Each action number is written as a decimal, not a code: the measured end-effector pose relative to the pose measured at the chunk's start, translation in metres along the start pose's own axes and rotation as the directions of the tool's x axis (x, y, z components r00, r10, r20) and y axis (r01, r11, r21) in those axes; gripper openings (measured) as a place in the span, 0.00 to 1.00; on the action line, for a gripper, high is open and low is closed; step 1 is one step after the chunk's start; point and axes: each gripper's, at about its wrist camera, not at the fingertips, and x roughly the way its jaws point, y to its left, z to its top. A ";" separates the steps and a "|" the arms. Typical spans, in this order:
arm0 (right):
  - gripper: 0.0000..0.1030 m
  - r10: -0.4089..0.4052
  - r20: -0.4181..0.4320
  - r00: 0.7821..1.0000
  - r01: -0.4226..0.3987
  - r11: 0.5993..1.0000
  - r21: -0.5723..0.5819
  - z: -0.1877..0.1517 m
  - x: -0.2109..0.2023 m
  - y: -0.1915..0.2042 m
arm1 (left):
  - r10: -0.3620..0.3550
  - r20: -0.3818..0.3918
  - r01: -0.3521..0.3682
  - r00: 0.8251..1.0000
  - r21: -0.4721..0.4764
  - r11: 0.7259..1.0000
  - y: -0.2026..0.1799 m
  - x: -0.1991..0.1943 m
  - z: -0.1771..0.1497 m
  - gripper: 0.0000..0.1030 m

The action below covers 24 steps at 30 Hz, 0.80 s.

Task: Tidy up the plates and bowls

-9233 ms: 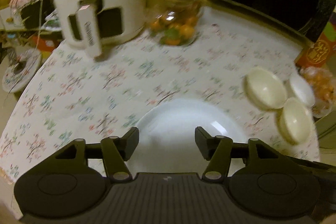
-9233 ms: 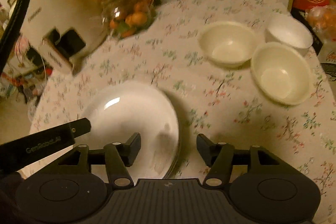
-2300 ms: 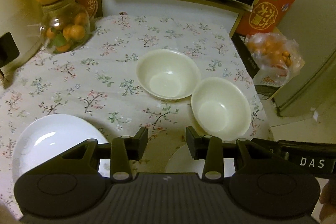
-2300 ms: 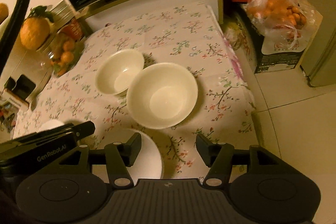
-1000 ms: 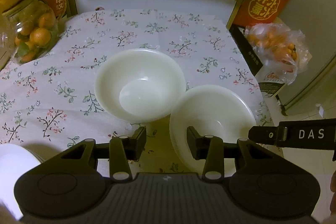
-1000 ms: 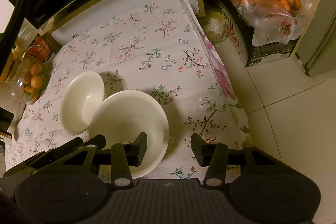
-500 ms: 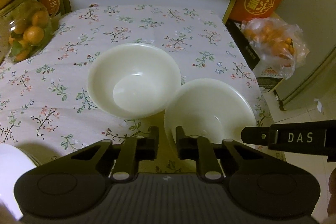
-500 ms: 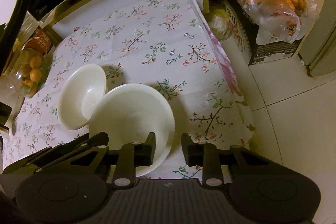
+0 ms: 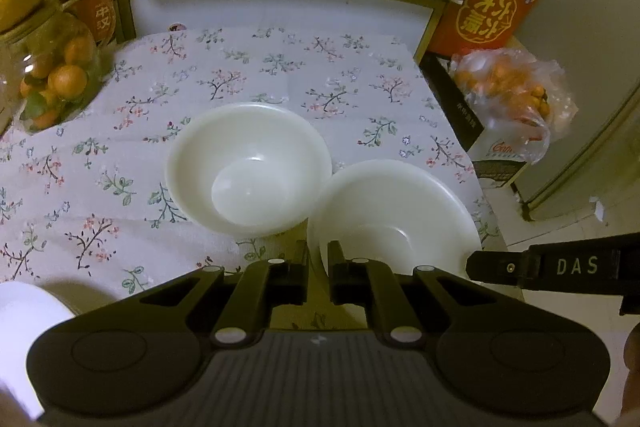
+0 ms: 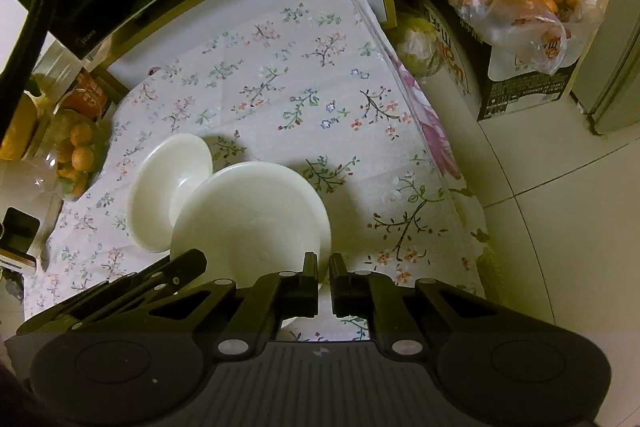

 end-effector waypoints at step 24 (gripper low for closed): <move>0.08 0.048 0.106 0.993 -0.037 0.994 -0.102 -0.029 -0.052 0.026 | -0.041 0.087 0.041 0.995 -0.002 0.999 0.013 -0.065 -0.016 0.08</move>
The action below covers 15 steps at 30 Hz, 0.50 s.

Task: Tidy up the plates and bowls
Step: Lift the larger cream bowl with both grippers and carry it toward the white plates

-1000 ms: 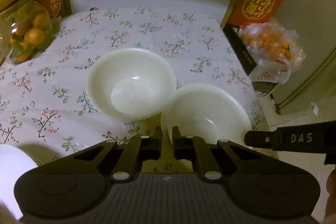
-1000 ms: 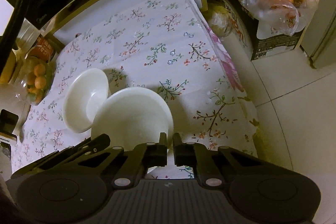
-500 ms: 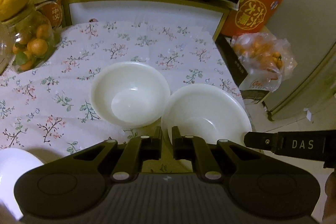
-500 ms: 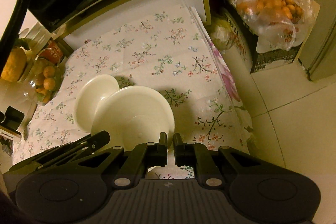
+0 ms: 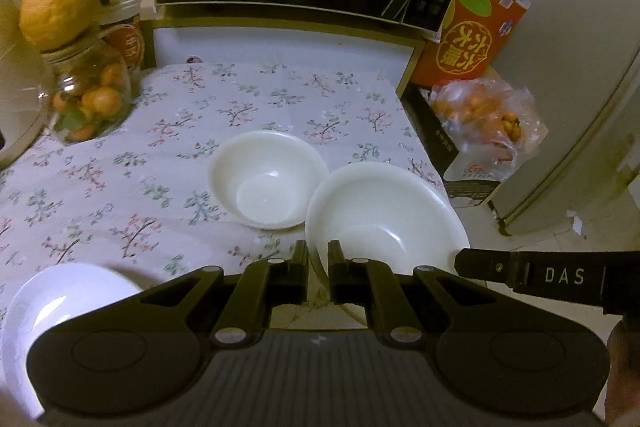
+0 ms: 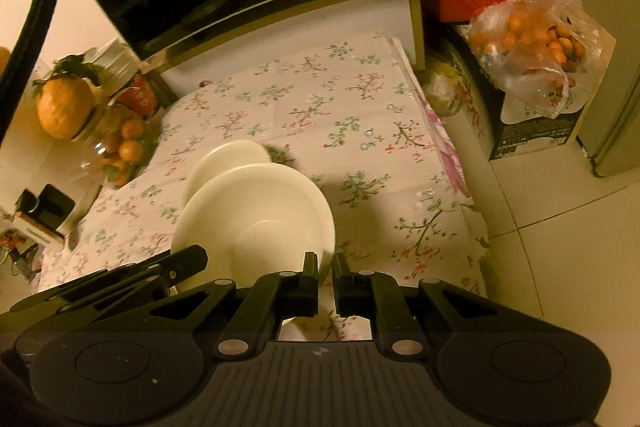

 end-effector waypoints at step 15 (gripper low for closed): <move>0.11 0.038 -0.026 0.999 -0.040 0.995 -0.089 -0.024 -0.016 0.022 | 0.011 -0.064 -0.011 0.998 0.002 1.000 0.009 -0.017 -0.035 0.12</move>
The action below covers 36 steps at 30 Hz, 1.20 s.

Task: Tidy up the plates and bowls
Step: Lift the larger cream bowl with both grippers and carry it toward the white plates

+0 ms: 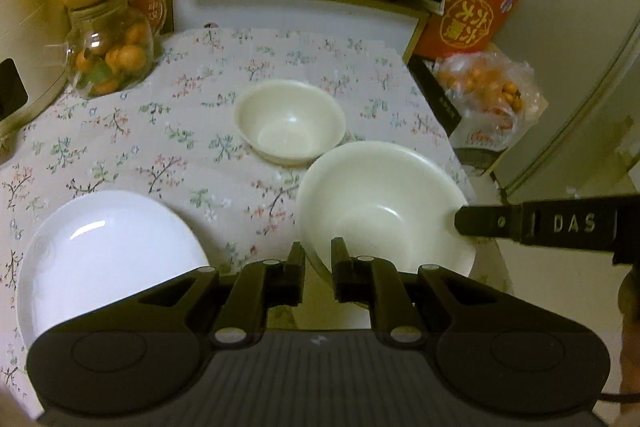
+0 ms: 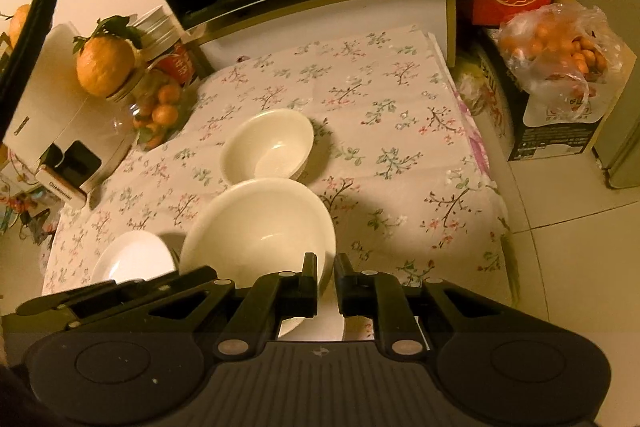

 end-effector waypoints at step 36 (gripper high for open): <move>0.26 -0.076 -0.119 0.990 0.062 0.991 -0.116 -0.029 0.026 0.019 | 0.074 -0.121 -0.066 0.990 0.066 0.996 -0.004 0.022 -0.027 0.14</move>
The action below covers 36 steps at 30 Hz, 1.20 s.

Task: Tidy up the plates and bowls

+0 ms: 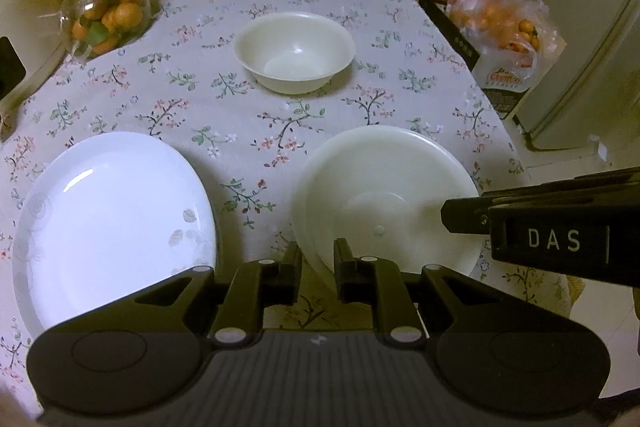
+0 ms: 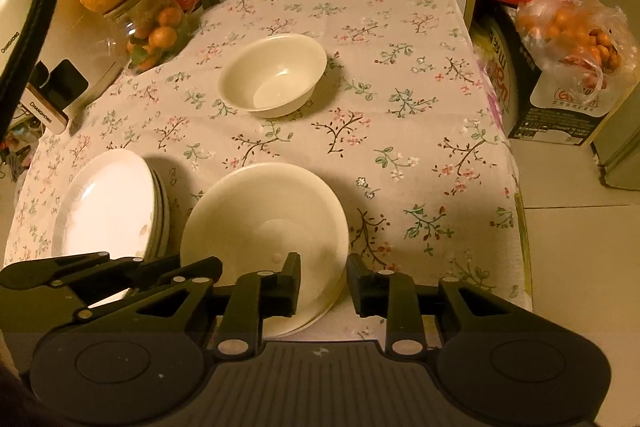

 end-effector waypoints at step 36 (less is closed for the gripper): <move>0.32 0.022 0.038 0.999 -0.024 0.997 0.069 0.012 -0.007 -0.015 | -0.022 0.043 0.027 0.999 -0.102 0.994 0.025 -0.014 0.028 0.32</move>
